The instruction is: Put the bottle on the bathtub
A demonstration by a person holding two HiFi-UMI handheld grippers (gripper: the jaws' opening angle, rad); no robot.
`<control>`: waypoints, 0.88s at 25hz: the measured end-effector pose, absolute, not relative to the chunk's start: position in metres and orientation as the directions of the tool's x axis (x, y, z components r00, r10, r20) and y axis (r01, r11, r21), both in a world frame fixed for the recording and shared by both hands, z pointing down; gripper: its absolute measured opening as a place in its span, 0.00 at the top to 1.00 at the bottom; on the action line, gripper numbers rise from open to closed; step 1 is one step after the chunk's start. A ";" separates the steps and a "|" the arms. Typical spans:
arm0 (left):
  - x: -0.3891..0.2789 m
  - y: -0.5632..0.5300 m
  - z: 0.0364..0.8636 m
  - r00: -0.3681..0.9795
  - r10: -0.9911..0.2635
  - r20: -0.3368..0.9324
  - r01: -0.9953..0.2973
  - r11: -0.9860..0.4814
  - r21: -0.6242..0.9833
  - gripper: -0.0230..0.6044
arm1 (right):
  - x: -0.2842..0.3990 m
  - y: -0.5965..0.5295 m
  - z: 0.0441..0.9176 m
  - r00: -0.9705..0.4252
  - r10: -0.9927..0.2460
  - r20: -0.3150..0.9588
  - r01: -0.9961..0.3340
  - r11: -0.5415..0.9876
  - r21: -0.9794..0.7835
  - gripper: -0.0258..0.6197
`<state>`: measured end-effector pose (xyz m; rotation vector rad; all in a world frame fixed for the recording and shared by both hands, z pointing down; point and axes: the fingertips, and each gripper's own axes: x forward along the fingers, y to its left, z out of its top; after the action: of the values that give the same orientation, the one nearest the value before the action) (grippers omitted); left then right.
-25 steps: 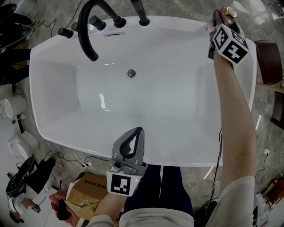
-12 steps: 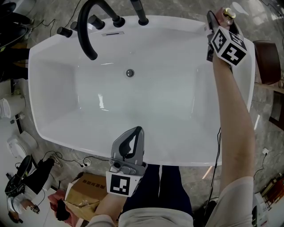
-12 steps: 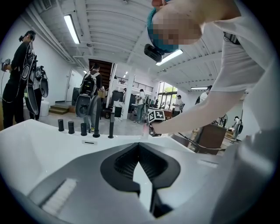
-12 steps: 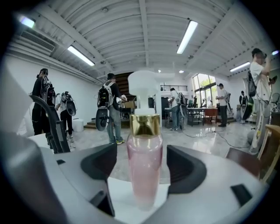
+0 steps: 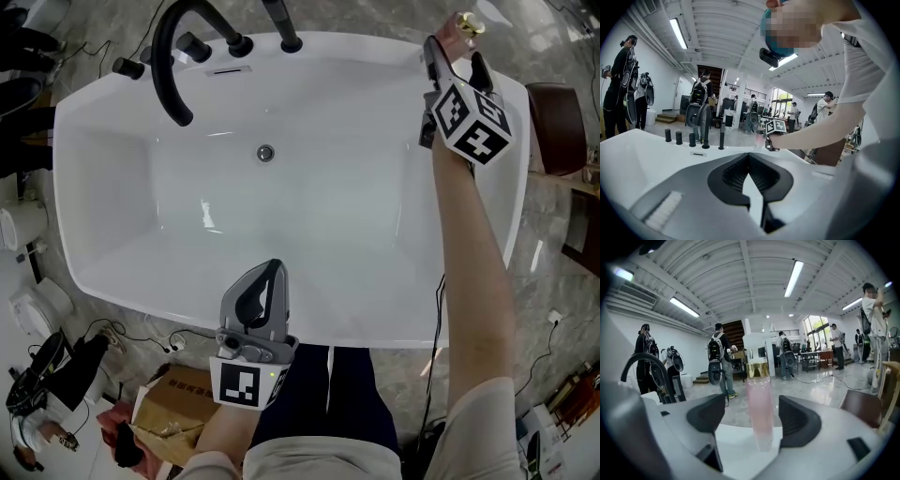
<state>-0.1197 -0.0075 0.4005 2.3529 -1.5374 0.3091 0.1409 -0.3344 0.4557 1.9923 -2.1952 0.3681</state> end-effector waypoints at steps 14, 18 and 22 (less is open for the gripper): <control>-0.113 -0.013 0.383 0.372 -0.882 0.290 -0.928 -0.358 0.102 0.95 | 0.117 -0.151 0.453 -0.240 -0.917 0.318 -0.971 0.227 -0.077 0.46; -0.112 -0.011 0.380 0.367 -0.890 0.272 -0.930 -0.359 0.080 0.95 | 0.111 -0.108 0.434 -0.293 -0.903 0.315 -0.955 0.289 -0.060 0.46; -0.108 -0.009 0.380 0.366 -0.891 0.269 -0.930 -0.359 0.075 0.95 | 0.103 -0.060 0.431 -0.325 -0.880 0.345 -0.943 0.328 -0.050 0.46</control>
<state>-0.1080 -0.0087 0.3798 2.4109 -1.6358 0.2675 0.1026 -0.0602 0.4308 1.6471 -2.3395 0.3539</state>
